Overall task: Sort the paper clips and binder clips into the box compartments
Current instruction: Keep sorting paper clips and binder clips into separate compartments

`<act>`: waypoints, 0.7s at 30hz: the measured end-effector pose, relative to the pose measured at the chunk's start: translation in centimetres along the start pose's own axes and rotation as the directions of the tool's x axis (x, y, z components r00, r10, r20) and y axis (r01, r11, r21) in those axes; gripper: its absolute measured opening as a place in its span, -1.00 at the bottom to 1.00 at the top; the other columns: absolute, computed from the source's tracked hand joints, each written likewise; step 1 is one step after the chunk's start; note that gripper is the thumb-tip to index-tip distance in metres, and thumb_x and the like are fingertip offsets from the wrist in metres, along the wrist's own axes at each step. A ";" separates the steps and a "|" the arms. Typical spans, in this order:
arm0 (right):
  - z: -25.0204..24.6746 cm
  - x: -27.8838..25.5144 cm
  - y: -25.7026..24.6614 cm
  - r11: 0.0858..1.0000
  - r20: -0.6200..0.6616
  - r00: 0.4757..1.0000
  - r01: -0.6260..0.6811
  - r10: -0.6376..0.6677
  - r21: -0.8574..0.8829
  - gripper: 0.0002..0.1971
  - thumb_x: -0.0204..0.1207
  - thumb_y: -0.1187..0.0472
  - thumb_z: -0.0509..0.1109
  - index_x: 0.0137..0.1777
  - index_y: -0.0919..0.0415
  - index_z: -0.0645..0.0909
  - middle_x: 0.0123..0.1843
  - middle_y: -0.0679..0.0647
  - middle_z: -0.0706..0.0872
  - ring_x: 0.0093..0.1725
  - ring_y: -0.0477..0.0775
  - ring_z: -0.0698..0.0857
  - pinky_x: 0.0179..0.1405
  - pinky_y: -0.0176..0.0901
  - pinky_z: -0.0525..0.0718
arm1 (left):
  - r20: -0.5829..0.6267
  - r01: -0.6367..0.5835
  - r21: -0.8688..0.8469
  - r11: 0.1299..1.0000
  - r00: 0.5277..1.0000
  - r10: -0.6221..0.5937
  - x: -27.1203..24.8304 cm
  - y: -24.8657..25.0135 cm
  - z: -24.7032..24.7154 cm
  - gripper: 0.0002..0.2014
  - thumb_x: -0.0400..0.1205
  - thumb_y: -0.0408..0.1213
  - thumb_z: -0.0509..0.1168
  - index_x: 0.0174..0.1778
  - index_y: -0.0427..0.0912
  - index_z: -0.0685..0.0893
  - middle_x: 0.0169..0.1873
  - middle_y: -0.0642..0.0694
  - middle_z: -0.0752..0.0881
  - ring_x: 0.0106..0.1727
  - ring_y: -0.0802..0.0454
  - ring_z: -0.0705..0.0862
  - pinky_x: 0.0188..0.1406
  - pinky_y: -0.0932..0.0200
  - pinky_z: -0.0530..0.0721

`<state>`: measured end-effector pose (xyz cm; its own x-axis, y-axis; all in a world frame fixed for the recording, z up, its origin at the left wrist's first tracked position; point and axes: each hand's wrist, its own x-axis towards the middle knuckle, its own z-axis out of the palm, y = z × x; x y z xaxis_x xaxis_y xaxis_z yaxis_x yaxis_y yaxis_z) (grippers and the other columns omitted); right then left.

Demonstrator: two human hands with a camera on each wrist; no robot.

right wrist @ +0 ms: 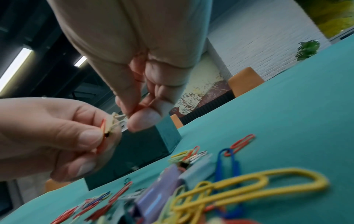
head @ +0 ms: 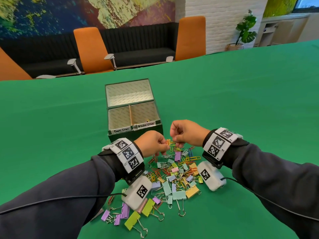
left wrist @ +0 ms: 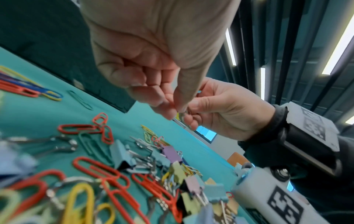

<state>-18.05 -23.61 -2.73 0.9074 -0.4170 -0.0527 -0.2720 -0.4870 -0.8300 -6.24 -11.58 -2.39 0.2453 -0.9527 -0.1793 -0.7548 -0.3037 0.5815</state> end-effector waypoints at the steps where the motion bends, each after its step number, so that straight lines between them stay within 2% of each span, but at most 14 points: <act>1: 0.4 0.1 -0.2 1.000 -0.018 1.000 0.011 -0.011 -0.028 -0.68 0.51 0.56 0.25 -0.28 0.12 0.43 -0.41 0.06 0.56 -0.61 -0.24 0.61 -0.47 -0.30 0.68 | 0.018 0.021 0.005 1.000 1.000 -0.021 -0.2 -0.2 -0.2 -0.81 0.58 -0.19 0.34 -0.35 -0.12 0.65 -0.49 0.09 0.69 -0.55 0.28 0.56 -0.63 0.58 0.41; 4: 0.6 0.4 -0.6 0.996 -0.082 0.996 0.027 -0.034 -0.088 -0.66 0.51 0.55 0.23 -0.30 0.08 0.41 -0.41 0.02 0.56 -0.61 -0.27 0.59 -0.39 -0.18 0.68 | 0.102 0.119 0.066 0.991 0.987 -0.125 -0.7 -1.1 -0.7 -0.81 0.58 -0.20 0.34 -0.21 -0.26 0.73 -0.48 0.06 0.69 -0.55 0.27 0.53 -0.65 0.55 0.39; 5: 0.6 0.4 -0.7 0.995 -0.086 0.996 0.027 -0.035 -0.095 -0.66 0.51 0.55 0.23 -0.29 0.08 0.41 -0.41 0.02 0.56 -0.61 -0.27 0.59 -0.37 -0.16 0.69 | 0.123 0.147 0.115 0.983 0.979 -0.161 -0.9 -1.3 -0.9 -0.79 0.57 -0.19 0.35 -0.16 -0.30 0.75 -0.44 0.03 0.71 -0.52 0.23 0.53 -0.60 0.50 0.44; 7: 0.4 0.4 -0.9 0.995 -0.068 0.997 0.023 -0.030 -0.099 -0.67 0.52 0.54 0.23 -0.28 0.08 0.41 -0.40 0.02 0.56 -0.60 -0.25 0.60 -0.37 -0.17 0.70 | 0.139 0.163 0.282 0.945 0.968 -0.209 -1.2 -1.6 -1.4 -0.74 0.53 -0.15 0.39 -0.05 -0.29 0.76 -0.25 -0.06 0.78 -0.36 0.13 0.63 -0.33 0.33 0.61; 9: 0.2 0.3 -1.0 0.995 -0.034 0.999 0.020 -0.023 -0.101 -0.68 0.52 0.53 0.25 -0.27 0.09 0.41 -0.41 0.02 0.56 -0.61 -0.27 0.61 -0.39 -0.20 0.71 | 0.078 0.123 0.404 0.906 0.983 -0.169 -1.3 -1.4 -1.8 -0.61 0.48 -0.10 0.44 0.14 -0.25 0.68 -0.03 -0.10 0.78 -0.10 0.02 0.70 -0.08 0.18 0.62; 10: 0.1 0.3 -1.0 0.995 -0.018 1.000 0.021 -0.023 -0.098 -0.69 0.52 0.53 0.26 -0.27 0.09 0.41 -0.42 0.03 0.57 -0.62 -0.26 0.61 -0.40 -0.20 0.71 | 0.043 0.089 0.373 0.924 0.993 -0.113 -1.3 -1.1 -1.9 -0.55 0.47 -0.08 0.45 0.21 -0.22 0.62 0.00 -0.09 0.76 -0.08 0.01 0.69 -0.08 0.19 0.58; 11: 0.2 0.4 -1.1 0.996 -0.006 1.000 0.026 -0.027 -0.083 -0.69 0.52 0.54 0.26 -0.26 0.10 0.41 -0.43 0.04 0.57 -0.62 -0.26 0.62 -0.42 -0.22 0.70 | 0.014 0.057 0.278 0.959 0.998 -0.063 -1.3 -0.7 -2.0 -0.55 0.47 -0.09 0.45 0.22 -0.20 0.59 -0.04 -0.08 0.74 -0.15 0.04 0.67 -0.13 0.22 0.56; 13: 0.3 0.4 -1.3 0.999 0.006 0.999 0.039 -0.039 -0.014 -0.69 0.51 0.56 0.27 -0.25 0.12 0.40 -0.43 0.07 0.56 -0.64 -0.25 0.62 -0.51 -0.30 0.67 | -0.034 -0.002 0.034 0.999 0.999 0.003 -1.0 0.4 -2.0 -0.70 0.51 -0.15 0.43 0.09 -0.20 0.61 -0.25 -0.03 0.71 -0.39 0.14 0.63 -0.29 0.27 0.57; 14: 0.3 0.4 -1.4 0.999 0.006 0.999 0.041 -0.041 0.031 -0.69 0.50 0.57 0.27 -0.24 0.13 0.40 -0.43 0.10 0.56 -0.65 -0.24 0.62 -0.55 -0.34 0.66 | -0.050 -0.013 -0.018 1.000 0.999 0.012 -0.9 0.7 -1.9 -0.81 0.53 -0.19 0.40 -0.03 -0.18 0.62 -0.35 0.02 0.69 -0.49 0.21 0.61 -0.40 0.35 0.57; 15: 0.4 0.3 -1.4 0.996 -0.001 0.999 0.039 -0.039 0.076 -0.70 0.50 0.58 0.27 -0.23 0.14 0.40 -0.43 0.11 0.56 -0.65 -0.22 0.63 -0.57 -0.35 0.66 | -0.060 -0.022 -0.028 0.999 0.998 0.020 -0.8 0.9 -1.8 -0.90 0.55 -0.22 0.38 -0.14 -0.14 0.61 -0.42 0.06 0.67 -0.57 0.29 0.58 -0.52 0.45 0.53; 17: 0.2 0.2 -1.1 0.994 -0.027 0.999 0.021 -0.018 0.111 -0.70 0.49 0.57 0.28 -0.20 0.13 0.41 -0.41 0.12 0.58 -0.58 -0.11 0.65 -0.54 -0.30 0.68 | -0.077 -0.027 -0.018 0.999 0.997 0.025 -0.6 0.8 -1.6 -0.86 0.57 -0.26 0.35 -0.30 -0.07 0.57 -0.47 0.09 0.67 -0.61 0.32 0.56 -0.62 0.50 0.46; 18: -0.1 0.0 -0.9 0.999 -0.029 1.000 0.007 -0.005 0.053 -0.70 0.48 0.55 0.30 -0.20 0.10 0.42 -0.37 0.10 0.60 -0.51 -0.05 0.65 -0.50 -0.27 0.68 | -0.082 -0.013 -0.015 1.000 0.997 0.012 -0.6 0.7 -1.5 -0.83 0.58 -0.26 0.34 -0.33 -0.05 0.55 -0.46 0.09 0.67 -0.57 0.29 0.58 -0.60 0.48 0.49; 19: -0.4 -0.2 -0.7 0.997 -0.002 1.000 -0.012 0.012 -0.079 -0.72 0.47 0.50 0.33 -0.18 0.08 0.45 -0.32 0.06 0.61 -0.42 0.00 0.65 -0.44 -0.25 0.68 | -0.085 0.001 -0.015 1.000 0.996 -0.002 -0.6 0.4 -1.5 -0.81 0.59 -0.26 0.32 -0.33 -0.05 0.53 -0.45 0.09 0.67 -0.52 0.25 0.61 -0.55 0.44 0.54; 21: -0.7 -0.7 -0.5 0.910 0.162 0.981 -0.029 0.105 -0.414 -0.80 0.45 0.37 0.41 -0.08 0.06 0.55 -0.20 0.00 0.64 -0.24 0.02 0.62 -0.25 -0.19 0.64 | -0.071 0.040 -0.062 0.997 0.996 -0.044 -0.9 -0.1 -1.4 -0.82 0.62 -0.29 0.27 -0.30 -0.09 0.50 -0.41 0.06 0.68 -0.46 0.20 0.65 -0.43 0.32 0.62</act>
<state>-18.78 -23.57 -1.91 0.9138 -0.3357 -0.2287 -0.4061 -0.7489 -0.5236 -5.47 -10.69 -1.16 0.3211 -0.9354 -0.1481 -0.7049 -0.3405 0.6222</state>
